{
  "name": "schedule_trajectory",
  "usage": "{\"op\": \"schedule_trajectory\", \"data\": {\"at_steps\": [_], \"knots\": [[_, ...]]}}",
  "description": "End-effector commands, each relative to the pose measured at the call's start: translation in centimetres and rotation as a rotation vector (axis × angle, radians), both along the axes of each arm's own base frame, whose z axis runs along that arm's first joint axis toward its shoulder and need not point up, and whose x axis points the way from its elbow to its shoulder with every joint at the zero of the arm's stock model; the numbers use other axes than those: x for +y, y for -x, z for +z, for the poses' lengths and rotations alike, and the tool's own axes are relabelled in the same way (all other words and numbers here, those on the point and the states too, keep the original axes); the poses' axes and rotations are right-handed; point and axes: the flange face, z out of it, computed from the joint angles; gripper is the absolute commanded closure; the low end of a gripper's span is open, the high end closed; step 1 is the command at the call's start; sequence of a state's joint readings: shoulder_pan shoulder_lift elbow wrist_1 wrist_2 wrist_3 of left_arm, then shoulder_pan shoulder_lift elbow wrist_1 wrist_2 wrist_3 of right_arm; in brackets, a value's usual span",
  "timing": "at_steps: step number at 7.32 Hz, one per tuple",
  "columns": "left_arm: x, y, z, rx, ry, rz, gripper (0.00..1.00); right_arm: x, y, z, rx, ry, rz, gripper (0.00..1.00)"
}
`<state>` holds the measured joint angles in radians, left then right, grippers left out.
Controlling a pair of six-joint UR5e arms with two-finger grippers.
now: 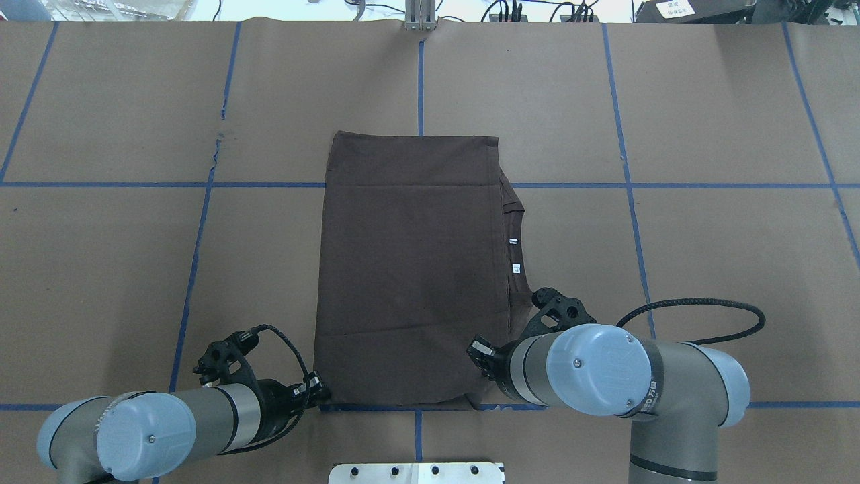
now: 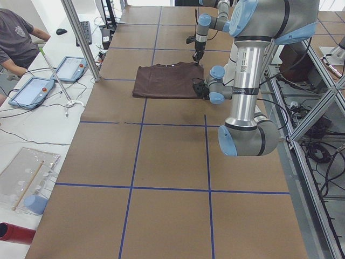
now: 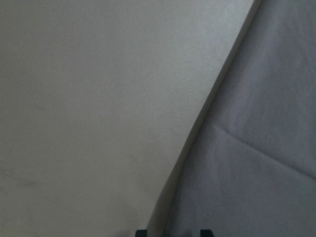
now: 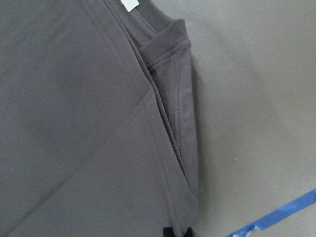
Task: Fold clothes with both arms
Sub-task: 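Lower both grippers to the shirt's corners nearest the robot and grasp them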
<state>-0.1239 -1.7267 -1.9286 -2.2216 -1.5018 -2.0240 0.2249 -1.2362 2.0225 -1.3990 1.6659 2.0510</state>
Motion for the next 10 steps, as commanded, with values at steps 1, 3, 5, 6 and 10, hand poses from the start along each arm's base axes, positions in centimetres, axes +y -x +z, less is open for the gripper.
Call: {"op": "schedule_trajectory", "data": {"at_steps": [1,3,5,6,10], "knots": [[0.1,-0.1,-0.5,0.015,0.024,-0.006,1.00,0.0,0.0,0.0,-0.001,0.000,0.001,1.00],[0.2,2.1,-3.8,0.088,0.015,-0.009,1.00,1.2,-0.8,-0.1,-0.010,0.000,-0.016,1.00],[1.0,8.2,-11.0,0.163,0.009,-0.002,1.00,3.8,-8.0,-3.0,-0.107,0.011,-0.020,1.00],[0.8,10.5,-14.1,0.175,0.006,-0.009,1.00,1.7,-10.5,-4.4,-0.104,0.015,0.034,1.00],[-9.4,10.3,-17.2,0.098,-0.048,-0.105,1.00,-9.7,-9.8,-6.4,-0.089,0.015,0.172,1.00]]}}
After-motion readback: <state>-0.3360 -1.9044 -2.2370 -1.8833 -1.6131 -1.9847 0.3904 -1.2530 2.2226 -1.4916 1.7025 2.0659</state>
